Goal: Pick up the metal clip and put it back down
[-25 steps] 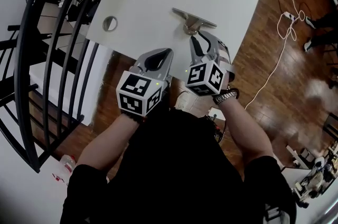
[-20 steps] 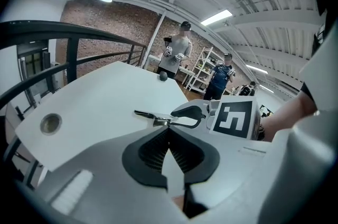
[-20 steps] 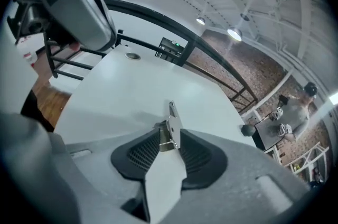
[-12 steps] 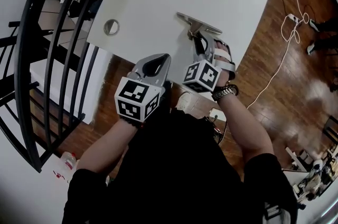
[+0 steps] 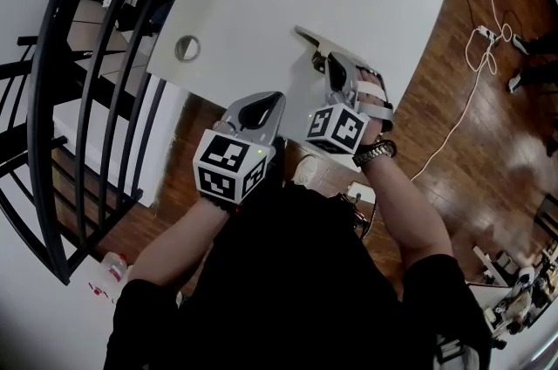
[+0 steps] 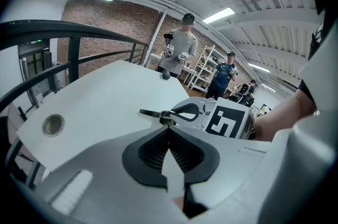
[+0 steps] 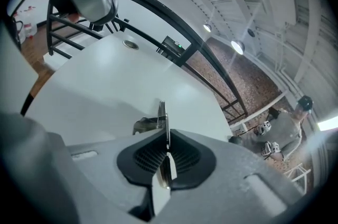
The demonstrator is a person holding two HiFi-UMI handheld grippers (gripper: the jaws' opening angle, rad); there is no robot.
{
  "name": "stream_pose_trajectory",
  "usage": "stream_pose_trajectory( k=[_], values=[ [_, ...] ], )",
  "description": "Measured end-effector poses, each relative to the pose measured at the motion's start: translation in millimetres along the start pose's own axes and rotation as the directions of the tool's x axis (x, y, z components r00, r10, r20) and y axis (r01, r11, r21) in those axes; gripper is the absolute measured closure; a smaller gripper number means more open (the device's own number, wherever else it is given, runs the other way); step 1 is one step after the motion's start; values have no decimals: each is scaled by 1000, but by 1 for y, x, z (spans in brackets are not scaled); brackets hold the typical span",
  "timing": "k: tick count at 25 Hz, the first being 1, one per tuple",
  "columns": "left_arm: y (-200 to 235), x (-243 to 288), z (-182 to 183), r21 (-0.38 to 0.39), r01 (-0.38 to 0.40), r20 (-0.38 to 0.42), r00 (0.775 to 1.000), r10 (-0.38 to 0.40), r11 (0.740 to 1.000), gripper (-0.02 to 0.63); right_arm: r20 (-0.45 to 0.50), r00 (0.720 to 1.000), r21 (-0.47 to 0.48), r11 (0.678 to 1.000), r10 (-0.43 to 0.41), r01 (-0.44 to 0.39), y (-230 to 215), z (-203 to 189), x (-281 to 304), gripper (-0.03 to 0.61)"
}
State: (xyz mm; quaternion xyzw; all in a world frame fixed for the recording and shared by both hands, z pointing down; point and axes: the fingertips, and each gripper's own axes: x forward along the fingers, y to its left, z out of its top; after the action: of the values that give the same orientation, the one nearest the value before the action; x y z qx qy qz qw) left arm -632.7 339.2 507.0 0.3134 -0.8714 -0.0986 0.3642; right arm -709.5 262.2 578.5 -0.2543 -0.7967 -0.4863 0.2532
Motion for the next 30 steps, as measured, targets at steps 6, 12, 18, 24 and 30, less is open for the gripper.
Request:
stream_pose_trajectory(
  k=[6,12,18,24,30],
  values=[
    [-14,-1,5,20,13,14,1000,-13,1000,600,0,1000,24,1000,4,-4,-4,-5,-11,578],
    [-39,-8,5,49,22,35,999,-24,999,600,18,1000,77,997,-8,7,-10,-10,-43,578],
    [-70,-20,-1,81,28,62,997,-33,996,600,38,999,137,990,-30,24,-13,-18,-82,578],
    [-106,-39,-10,106,29,96,995,-39,994,600,72,997,159,987,-30,18,1,-29,-128,578],
    [-139,-58,-24,132,24,132,990,-42,991,600,103,994,186,982,-37,17,18,-38,-176,578]
  ],
)
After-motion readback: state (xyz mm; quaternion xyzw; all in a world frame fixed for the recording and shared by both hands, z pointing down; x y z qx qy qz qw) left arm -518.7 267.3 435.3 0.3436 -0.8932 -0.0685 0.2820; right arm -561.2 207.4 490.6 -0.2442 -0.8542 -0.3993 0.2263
